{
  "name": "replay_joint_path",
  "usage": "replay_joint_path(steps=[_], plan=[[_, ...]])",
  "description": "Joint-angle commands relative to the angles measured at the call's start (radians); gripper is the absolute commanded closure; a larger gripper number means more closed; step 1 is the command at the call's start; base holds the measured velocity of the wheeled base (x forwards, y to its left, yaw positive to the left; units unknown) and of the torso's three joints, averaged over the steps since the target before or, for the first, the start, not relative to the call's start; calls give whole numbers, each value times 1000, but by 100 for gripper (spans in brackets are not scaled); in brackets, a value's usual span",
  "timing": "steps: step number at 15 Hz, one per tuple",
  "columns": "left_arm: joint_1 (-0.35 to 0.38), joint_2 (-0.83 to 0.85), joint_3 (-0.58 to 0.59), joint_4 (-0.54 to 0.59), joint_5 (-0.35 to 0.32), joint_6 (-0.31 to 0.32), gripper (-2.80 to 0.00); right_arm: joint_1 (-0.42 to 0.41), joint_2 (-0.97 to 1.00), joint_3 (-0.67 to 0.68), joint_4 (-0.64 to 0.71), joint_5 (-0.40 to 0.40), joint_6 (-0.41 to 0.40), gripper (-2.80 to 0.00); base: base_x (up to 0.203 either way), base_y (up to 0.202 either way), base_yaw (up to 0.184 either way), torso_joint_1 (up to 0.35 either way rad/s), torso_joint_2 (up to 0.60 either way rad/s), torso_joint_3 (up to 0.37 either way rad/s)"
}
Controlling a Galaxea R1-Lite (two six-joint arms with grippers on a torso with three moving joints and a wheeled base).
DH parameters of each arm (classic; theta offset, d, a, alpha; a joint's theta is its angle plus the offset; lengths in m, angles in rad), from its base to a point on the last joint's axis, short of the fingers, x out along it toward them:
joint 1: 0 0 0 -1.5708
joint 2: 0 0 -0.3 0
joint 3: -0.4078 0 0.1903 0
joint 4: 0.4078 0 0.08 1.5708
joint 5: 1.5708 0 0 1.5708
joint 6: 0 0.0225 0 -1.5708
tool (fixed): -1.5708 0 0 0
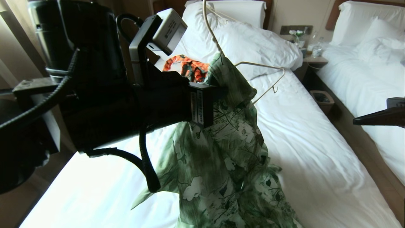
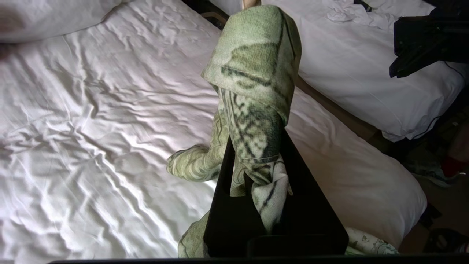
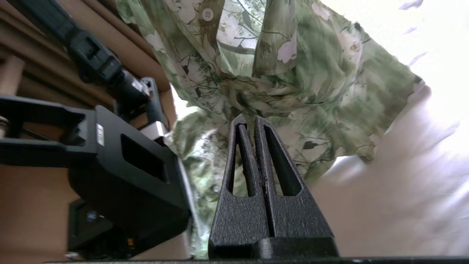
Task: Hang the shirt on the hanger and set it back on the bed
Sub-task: Hook the other side of the shirt onto the hanger
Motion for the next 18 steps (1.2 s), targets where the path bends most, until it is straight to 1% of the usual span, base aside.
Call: replay_joint_path(steps=[1, 3, 5, 7, 8, 9, 10, 12, 13, 15, 18], plan=[[-1, -2, -2, -2, 1, 0, 0, 44, 30, -52, 10, 5, 133, 0, 0, 0, 0, 0, 0, 0], [-1, 1, -8, -4, -1, 0, 0, 124, 102, -149, 29, 4, 271, 0, 0, 0, 0, 0, 0, 0], [-7, 3, -9, -2, 1, 3, 0, 196, 154, -222, 84, 5, 380, 0, 0, 0, 0, 0, 0, 0], [-7, 4, -7, -1, 1, 3, 0, 260, 160, -227, 112, 0, 418, 0, 0, 0, 0, 0, 0, 0], [-7, 4, -8, -2, 1, 3, 0, 296, 159, -226, 117, -23, 464, 0, 0, 0, 0, 0, 0, 0], [-7, 3, -7, -2, 1, 4, 0, 325, 143, -226, 113, -81, 495, 0, 0, 0, 0, 0, 0, 0], [-8, 3, -9, -2, 1, 4, 0, 336, 126, -225, 99, -117, 507, 0, 0, 0, 0, 0, 0, 0], [-8, 3, -11, -4, 1, 4, 0, 343, 106, -225, 60, -130, 572, 0, 0, 0, 0, 0, 0, 0], [-8, 3, -17, -2, 1, 4, 0, 349, 101, -222, 52, -150, 589, 0, 0, 0, 0, 0, 0, 0], [-7, -5, -18, -2, 2, 4, 0, 353, 90, -218, 50, -234, 593, 0, 0, 0, 0, 0, 0, 0], [-2, -17, -27, -1, 2, 4, 0, 353, 78, -215, 44, -402, 596, 0, 0, 0, 0, 0, 0, 0]])
